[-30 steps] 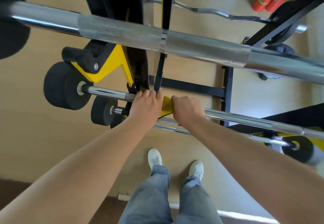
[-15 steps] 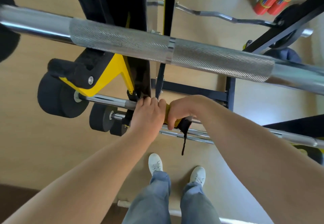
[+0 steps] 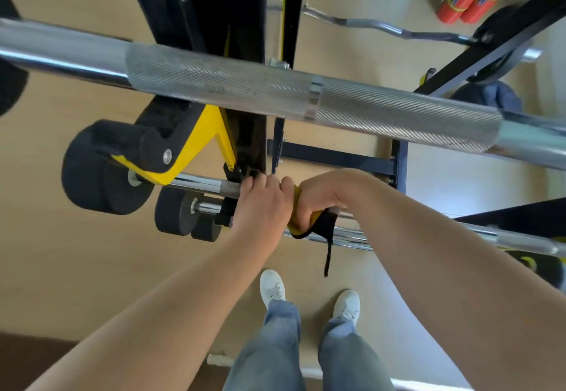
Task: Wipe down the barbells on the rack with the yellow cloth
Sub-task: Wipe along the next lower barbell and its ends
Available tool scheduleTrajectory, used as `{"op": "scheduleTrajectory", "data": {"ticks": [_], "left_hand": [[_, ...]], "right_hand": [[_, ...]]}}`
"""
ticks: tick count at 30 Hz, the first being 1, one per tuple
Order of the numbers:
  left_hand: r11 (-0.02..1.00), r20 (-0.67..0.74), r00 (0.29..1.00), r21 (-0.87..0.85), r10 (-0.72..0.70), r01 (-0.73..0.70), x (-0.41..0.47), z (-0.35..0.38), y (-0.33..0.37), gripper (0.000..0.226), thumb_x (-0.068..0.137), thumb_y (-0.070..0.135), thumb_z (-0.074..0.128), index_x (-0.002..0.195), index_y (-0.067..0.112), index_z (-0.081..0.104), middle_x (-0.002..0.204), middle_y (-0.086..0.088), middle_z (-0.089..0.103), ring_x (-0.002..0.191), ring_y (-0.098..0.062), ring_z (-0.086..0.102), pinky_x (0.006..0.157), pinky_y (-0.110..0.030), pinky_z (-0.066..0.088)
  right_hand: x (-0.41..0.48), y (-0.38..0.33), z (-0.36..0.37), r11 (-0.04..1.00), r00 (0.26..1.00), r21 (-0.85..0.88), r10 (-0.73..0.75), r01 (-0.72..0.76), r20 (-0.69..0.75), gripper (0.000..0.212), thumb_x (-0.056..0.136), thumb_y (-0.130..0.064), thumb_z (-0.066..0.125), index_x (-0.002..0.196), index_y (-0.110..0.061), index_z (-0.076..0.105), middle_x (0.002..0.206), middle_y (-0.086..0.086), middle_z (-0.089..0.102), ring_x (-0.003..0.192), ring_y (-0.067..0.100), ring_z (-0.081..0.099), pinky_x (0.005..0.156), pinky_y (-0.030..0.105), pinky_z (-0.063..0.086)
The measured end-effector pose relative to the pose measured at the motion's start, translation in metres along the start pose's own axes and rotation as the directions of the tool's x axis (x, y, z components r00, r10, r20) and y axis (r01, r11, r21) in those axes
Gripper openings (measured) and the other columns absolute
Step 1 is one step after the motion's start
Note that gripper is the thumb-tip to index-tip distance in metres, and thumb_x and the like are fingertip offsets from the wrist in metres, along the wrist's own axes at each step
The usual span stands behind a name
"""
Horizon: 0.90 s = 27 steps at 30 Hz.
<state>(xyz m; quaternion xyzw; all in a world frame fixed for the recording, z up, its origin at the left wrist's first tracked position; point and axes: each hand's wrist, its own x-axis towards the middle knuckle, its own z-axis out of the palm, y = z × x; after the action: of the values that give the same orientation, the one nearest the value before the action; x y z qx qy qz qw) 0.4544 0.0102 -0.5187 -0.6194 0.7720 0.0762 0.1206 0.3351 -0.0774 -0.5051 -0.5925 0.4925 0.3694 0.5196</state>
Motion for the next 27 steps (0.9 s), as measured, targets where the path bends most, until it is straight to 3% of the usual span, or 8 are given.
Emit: {"op": "scheduleTrajectory", "data": {"ticks": [1,3,6,12,15,18,24,27], "left_hand": [[1.000,0.006,1.000,-0.011,-0.001,0.001,0.000,0.001,0.000,0.043,0.086,0.028,0.069,0.116,0.013,0.041,0.111,-0.010,0.057,0.109,-0.029,0.053,0.100,-0.043,0.041],[1.000,0.004,1.000,-0.017,-0.026,0.026,-0.002,0.001,0.001,0.041,0.086,0.024,0.068,0.116,0.014,0.041,0.111,-0.010,0.057,0.110,-0.029,0.054,0.100,-0.043,0.040],[0.999,0.002,0.999,-0.009,-0.044,0.044,0.001,-0.001,0.000,0.050,0.082,0.019,0.072,0.119,0.015,0.039,0.115,-0.010,0.058,0.112,-0.030,0.054,0.101,-0.044,0.040],[0.999,0.005,1.000,-0.027,-0.025,0.025,-0.005,-0.013,-0.008,0.051,0.088,0.023,0.069,0.131,0.015,0.043,0.124,-0.007,0.059,0.118,-0.026,0.054,0.104,-0.041,0.041],[1.000,-0.046,0.999,-0.008,-0.025,0.024,-0.022,-0.022,-0.021,0.035,0.090,0.020,0.067,0.121,0.016,0.052,0.115,-0.004,0.064,0.111,-0.022,0.059,0.102,-0.035,0.042],[0.997,-0.092,0.994,0.043,-0.056,0.060,-0.043,-0.025,-0.039,0.025,0.092,0.018,0.062,0.117,0.015,0.060,0.114,-0.002,0.067,0.111,-0.018,0.061,0.106,-0.032,0.037],[0.988,-0.086,0.985,0.028,-0.148,0.151,-0.052,-0.025,-0.059,0.033,0.090,0.025,0.065,0.121,0.012,0.060,0.115,-0.004,0.067,0.108,-0.019,0.062,0.107,-0.036,0.040],[0.987,-0.057,0.987,0.051,-0.147,0.150,-0.049,-0.028,-0.041,0.029,0.092,0.024,0.062,0.117,0.010,0.061,0.110,-0.007,0.068,0.104,-0.021,0.062,0.099,-0.031,0.043]], "right_hand": [[0.000,0.000,0.004,0.999,0.998,-0.044,-0.020,0.017,-0.060,0.019,0.073,-0.021,0.077,0.085,-0.008,0.068,0.077,0.009,0.067,0.067,0.023,0.065,0.071,0.033,0.056],[0.001,0.000,0.025,0.979,0.925,-0.206,-0.071,-0.008,-0.372,0.007,0.079,-0.020,0.065,0.076,-0.015,0.061,0.068,0.001,0.060,0.058,0.018,0.055,0.057,0.028,0.047],[0.003,0.006,0.064,0.913,0.602,-0.380,-0.224,-0.145,-0.767,0.005,0.089,-0.018,0.054,0.087,-0.021,0.052,0.073,-0.003,0.059,0.060,0.020,0.053,0.056,0.029,0.043],[0.010,0.009,0.084,0.890,0.397,-0.441,-0.364,-0.120,-0.843,0.038,0.081,-0.020,0.071,0.116,-0.019,0.055,0.109,0.003,0.063,0.100,0.025,0.057,0.090,0.039,0.048],[0.004,0.002,0.100,0.871,0.342,-0.486,-0.478,0.067,-0.809,0.050,0.086,-0.020,0.068,0.133,-0.012,0.054,0.124,0.008,0.062,0.115,0.030,0.054,0.102,0.045,0.045],[0.003,-0.011,0.106,0.770,0.214,-0.615,-0.637,0.168,-0.740,0.053,0.085,-0.016,0.072,0.134,-0.003,0.059,0.130,0.012,0.065,0.124,0.031,0.057,0.112,0.045,0.040],[-0.002,-0.044,0.089,0.729,0.355,-0.656,-0.677,0.197,-0.645,0.060,0.082,-0.014,0.074,0.139,-0.007,0.056,0.132,0.009,0.064,0.123,0.027,0.059,0.107,0.041,0.047],[-0.015,-0.034,0.081,0.741,0.417,-0.652,-0.649,0.161,-0.636,0.060,0.089,-0.014,0.064,0.147,-0.015,0.045,0.133,0.002,0.063,0.116,0.022,0.061,0.087,0.033,0.052]]}}
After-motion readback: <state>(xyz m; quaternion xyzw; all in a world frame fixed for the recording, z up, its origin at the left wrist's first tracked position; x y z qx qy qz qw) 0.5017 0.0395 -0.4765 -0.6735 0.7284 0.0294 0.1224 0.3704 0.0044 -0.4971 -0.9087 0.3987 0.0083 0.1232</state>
